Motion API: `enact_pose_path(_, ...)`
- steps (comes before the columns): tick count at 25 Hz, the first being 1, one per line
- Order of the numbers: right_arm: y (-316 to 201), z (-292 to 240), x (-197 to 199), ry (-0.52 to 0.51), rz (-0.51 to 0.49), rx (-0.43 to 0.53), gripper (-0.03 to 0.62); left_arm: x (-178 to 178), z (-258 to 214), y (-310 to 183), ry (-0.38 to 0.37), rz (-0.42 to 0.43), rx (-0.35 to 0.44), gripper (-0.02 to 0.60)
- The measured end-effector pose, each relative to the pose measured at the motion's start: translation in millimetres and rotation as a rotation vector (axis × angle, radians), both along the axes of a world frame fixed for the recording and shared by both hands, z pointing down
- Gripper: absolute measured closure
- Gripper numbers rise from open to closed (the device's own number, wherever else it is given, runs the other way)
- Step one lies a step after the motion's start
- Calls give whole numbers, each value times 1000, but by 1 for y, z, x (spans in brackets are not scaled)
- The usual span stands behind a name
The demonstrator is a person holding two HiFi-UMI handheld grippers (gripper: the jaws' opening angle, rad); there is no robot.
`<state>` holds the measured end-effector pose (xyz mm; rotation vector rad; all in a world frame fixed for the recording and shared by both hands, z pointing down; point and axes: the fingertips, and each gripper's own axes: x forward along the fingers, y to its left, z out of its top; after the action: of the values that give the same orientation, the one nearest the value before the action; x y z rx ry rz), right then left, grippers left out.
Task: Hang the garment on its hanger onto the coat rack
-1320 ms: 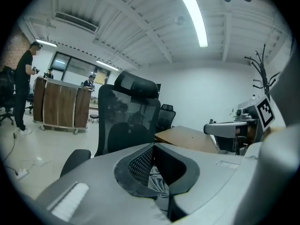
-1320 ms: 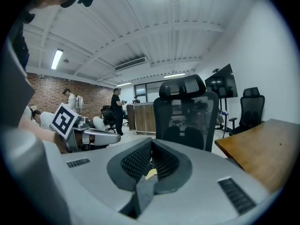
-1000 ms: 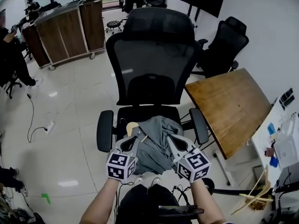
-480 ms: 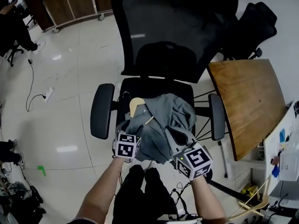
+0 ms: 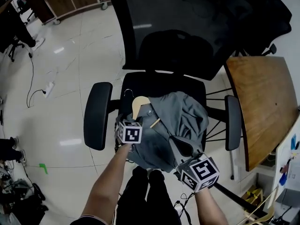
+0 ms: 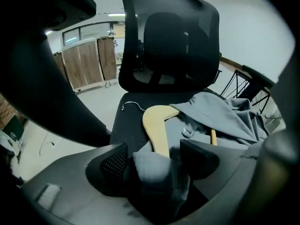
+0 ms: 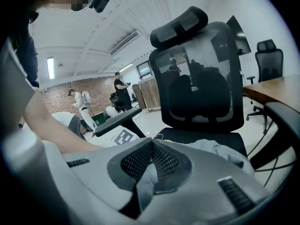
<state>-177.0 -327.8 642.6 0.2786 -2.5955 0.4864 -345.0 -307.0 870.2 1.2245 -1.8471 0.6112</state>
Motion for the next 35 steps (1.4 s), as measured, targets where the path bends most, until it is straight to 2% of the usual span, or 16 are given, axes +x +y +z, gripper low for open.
enact_pose_path(2,-1,4,2,-3,13,-14,589,-3,5,3,-48,-9,-23,241)
enact_pose_path(5,-5,6,3,-8,23,-21,589,-5,4,5,-145,-5,-32,313)
enact_pose_path(6,-6,6,3,-9,25,-22,589,-1,4,6,-165,14,-39,357)
enact_pose_path(8,-7,7,4,-11,29,-25,589,7,7,6,-166,41,-53,448)
enact_pose_path(9,-8,6,4,-13,30,-26,589,8,8,6,-143,36,-55,472)
enact_pose_path(12,-11,2,5,-18,34,-26,589,7,6,5,-42,2,-38,480)
enact_pose_path(14,-12,0,7,-20,38,-25,589,9,1,3,-1,-2,-17,482)
enact_pose_path(18,-11,-9,8,-28,37,-17,589,12,-15,1,16,-1,23,480)
enact_pose_path(24,-12,-24,12,-47,46,6,589,15,-50,-8,-1,22,93,479)
enact_pose_path(27,-12,-37,13,-60,47,23,589,16,-88,-14,-73,60,148,479)
enact_pose_path(31,-12,-62,19,-90,54,54,589,13,-160,-22,-255,108,271,477)
enact_pose_path(35,-10,-89,22,-128,61,82,589,17,-224,-31,-336,165,344,477)
